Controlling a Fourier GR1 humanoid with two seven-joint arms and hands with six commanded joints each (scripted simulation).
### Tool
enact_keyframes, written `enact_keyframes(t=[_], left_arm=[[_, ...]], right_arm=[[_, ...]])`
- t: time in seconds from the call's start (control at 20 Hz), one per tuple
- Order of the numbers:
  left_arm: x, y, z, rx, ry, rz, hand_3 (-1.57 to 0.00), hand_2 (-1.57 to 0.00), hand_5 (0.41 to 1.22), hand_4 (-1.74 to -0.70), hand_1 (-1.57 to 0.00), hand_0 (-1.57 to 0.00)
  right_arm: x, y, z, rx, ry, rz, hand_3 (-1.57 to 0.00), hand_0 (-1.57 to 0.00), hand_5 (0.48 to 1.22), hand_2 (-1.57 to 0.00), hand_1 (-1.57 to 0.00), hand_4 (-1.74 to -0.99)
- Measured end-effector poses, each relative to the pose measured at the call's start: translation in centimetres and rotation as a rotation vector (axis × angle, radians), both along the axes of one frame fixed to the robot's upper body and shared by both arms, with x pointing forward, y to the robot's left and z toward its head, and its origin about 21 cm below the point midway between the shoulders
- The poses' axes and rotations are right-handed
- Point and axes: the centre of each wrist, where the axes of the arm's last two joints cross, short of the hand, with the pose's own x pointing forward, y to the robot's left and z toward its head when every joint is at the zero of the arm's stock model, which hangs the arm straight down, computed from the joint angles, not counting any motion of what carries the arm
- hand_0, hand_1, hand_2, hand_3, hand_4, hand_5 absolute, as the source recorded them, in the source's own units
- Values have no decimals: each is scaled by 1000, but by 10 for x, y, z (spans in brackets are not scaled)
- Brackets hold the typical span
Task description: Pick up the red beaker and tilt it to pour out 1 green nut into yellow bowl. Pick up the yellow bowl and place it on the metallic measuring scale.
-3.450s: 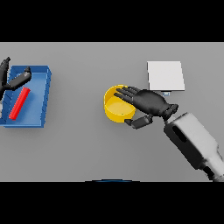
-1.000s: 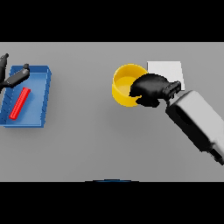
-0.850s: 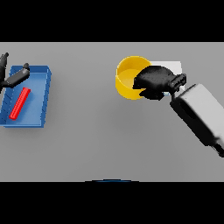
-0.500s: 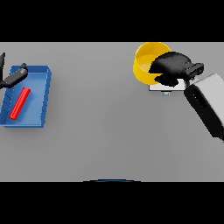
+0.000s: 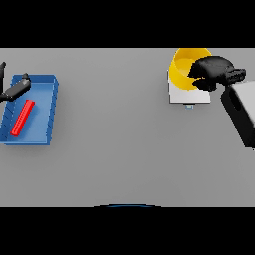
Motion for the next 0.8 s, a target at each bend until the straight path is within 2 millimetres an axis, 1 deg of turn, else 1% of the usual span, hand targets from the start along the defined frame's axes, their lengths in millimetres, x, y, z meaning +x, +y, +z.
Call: enact_keyframes(t=[0.1,0.15,0.2,0.25,0.3,0.35,0.45,0.5,0.55,0.6,0.7,0.75,0.8], left_arm=[[0,3,4,6,-1,10,1,1,757,-814,1,1],[-1,2,0,8,5,5,1,1,753,-811,1,1],[0,5,-2,3,6,6,1,1,749,-807,1,1],[0,2,0,6,5,11,1,1,743,-801,1,1],[-1,1,0,9,5,2,1,1,737,-796,1,1],[-1,3,0,6,4,5,1,1,733,-796,1,1],[1,1,-1,2,1,5,1,1,725,-800,1,1],[0,0,3,1,-4,-3,1,1,728,-805,1,1],[-2,-1,1,0,-2,-1,1,1,734,-806,1,1],[0,-3,2,1,-9,-2,1,1,734,-806,1,1],[1,1,3,8,-3,5,1,1,740,-811,1,1],[2,-1,3,3,-6,-2,1,1,745,-813,1,1],[4,-3,2,3,0,-2,1,1,745,-812,1,1]], right_arm=[[3,-5,-10,1,9,-17,-1360,-1571,1221,-1571,-1566,-1724],[5,-9,-14,-6,8,-24,-1390,-1571,1221,-1571,-1567,-1724],[7,-8,-19,-6,8,-30,-1410,-1571,1221,-1571,-1568,-1724],[8,-5,-22,-1,10,-33,-1432,-1571,1221,-1571,-1561,-1725],[9,-4,-27,0,14,-30,-1460,-1571,1221,-1571,-1547,-1726],[10,-4,-30,3,20,-39,-1482,-1571,1221,-1563,-1518,-1727],[12,-9,-33,-9,22,-63,-1497,-1571,1221,-1566,-1491,-1727],[11,-10,-41,-8,29,-72,-1510,-1571,1221,-1567,-1475,-1727],[11,-10,-43,-5,28,-67,-1496,-1571,1221,-1568,-1462,-1724],[13,-10,-43,4,27,-64,-1481,-1548,1221,-1568,-1420,-1721],[14,-11,-46,9,38,-70,-1165,-1536,1221,-1569,-1411,-1728],[15,-13,-45,18,54,-81,-1022,-1543,1221,-1496,-1443,-1659],[16,-12,-45,20,61,-89,-907,-1525,1134,-1348,-1350,-1596]])
